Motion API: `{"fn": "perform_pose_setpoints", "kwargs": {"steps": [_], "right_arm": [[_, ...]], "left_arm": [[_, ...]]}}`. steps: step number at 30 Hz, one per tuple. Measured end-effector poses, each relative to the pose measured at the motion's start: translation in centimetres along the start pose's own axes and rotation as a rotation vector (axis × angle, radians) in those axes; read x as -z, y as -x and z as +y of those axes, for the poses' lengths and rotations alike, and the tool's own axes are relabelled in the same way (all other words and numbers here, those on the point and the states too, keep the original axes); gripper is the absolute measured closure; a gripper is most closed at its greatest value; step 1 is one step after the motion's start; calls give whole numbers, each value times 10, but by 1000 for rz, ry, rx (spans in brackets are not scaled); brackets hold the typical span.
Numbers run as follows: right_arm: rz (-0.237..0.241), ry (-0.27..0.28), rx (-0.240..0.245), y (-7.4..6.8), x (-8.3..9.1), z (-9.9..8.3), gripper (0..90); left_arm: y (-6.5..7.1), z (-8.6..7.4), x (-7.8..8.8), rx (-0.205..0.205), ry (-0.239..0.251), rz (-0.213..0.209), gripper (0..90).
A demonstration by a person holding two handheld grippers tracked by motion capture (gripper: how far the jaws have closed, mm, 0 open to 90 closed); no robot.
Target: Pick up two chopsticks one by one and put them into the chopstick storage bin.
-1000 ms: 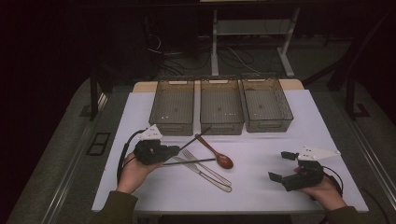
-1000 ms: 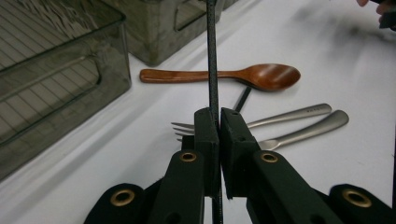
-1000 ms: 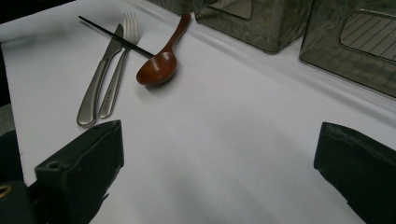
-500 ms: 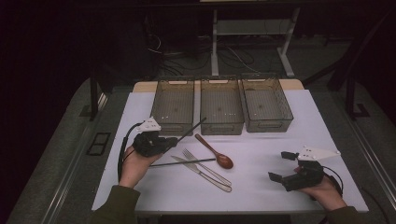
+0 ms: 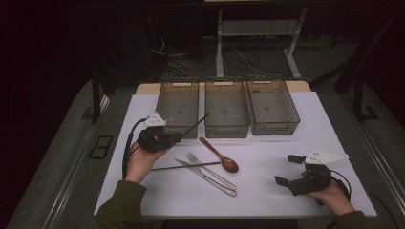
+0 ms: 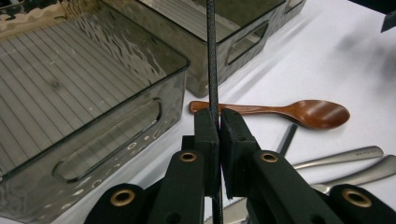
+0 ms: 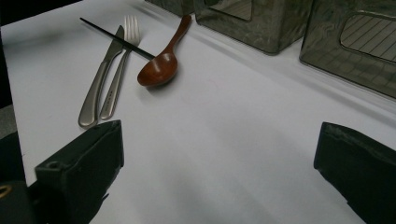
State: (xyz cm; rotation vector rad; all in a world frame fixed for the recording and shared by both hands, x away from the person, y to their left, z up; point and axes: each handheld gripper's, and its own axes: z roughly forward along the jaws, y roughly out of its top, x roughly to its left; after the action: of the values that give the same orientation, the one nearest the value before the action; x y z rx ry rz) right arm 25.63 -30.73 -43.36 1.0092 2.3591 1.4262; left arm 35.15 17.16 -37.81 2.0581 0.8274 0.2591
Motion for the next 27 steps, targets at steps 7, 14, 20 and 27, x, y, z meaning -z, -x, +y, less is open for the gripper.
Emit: {"fn": "perform_pose_setpoints", "kwargs": {"steps": [7, 14, 20, 27], "right_arm": [[0, 0, 0, 0, 0, 0, 11], [0, -1, 0, 0, 0, 0, 11], [0, 0, -1, 0, 0, 0, 11], [0, 0, -1, 0, 0, 0, 11]], "left_arm": [[-7, 5, -4, 5, -13, 14, 852], [-16, 10, -8, 13, -18, 30, 852], [-21, 15, -10, 17, -23, 38, 852], [-29, 25, -15, 18, -31, 52, 852]]}}
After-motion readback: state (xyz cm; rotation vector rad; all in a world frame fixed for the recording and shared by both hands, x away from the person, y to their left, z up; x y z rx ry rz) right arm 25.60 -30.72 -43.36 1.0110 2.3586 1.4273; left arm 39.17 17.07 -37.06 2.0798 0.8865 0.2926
